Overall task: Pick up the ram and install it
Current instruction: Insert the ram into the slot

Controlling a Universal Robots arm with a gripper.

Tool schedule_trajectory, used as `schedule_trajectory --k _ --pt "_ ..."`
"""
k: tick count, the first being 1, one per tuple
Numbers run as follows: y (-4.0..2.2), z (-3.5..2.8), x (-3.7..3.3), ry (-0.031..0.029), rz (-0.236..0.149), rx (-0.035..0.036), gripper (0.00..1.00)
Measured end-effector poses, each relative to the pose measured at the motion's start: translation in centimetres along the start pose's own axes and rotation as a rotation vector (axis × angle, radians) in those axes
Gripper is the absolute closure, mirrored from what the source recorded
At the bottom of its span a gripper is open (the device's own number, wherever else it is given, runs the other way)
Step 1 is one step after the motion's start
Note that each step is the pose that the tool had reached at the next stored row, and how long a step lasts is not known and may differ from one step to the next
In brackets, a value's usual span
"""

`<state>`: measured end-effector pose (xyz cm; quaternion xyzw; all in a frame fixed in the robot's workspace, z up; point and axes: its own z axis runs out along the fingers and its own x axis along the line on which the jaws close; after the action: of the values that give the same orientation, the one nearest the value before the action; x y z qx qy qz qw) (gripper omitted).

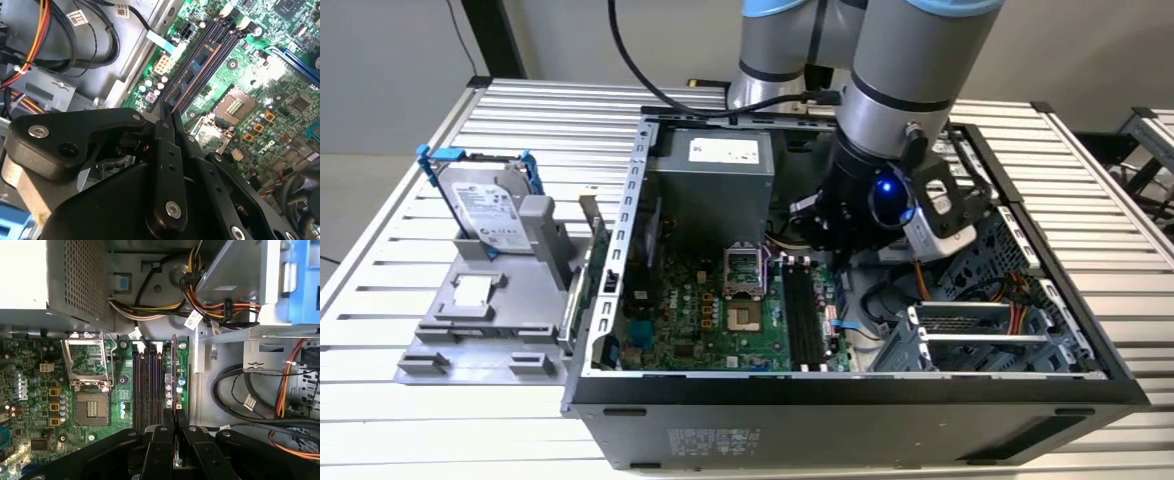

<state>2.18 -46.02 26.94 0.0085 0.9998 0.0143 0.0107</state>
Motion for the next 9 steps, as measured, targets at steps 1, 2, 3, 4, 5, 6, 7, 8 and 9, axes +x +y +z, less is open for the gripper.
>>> schedule_trajectory --k 1,2,3,4,5,6,7,8,9 --pt "-0.06 0.19 0.01 0.0000 0.000 -0.0001 1.00" --pt "-0.11 0.37 0.01 0.0000 0.000 0.0000 1.00" --pt "-0.13 0.45 0.01 0.0003 0.000 0.0002 1.00" --pt "-0.13 0.44 0.01 0.0005 0.001 0.0003 1.00" --pt "-0.13 0.45 0.01 0.0006 0.001 0.0003 1.00" --pt "-0.13 0.45 0.01 0.0007 0.001 0.0004 1.00" --pt "-0.14 0.51 0.01 0.0007 0.001 0.0002 1.00" --pt "-0.16 0.68 0.01 0.0006 0.001 0.0001 1.00" --pt "-0.20 0.86 0.02 0.0007 0.001 0.0002 1.00"
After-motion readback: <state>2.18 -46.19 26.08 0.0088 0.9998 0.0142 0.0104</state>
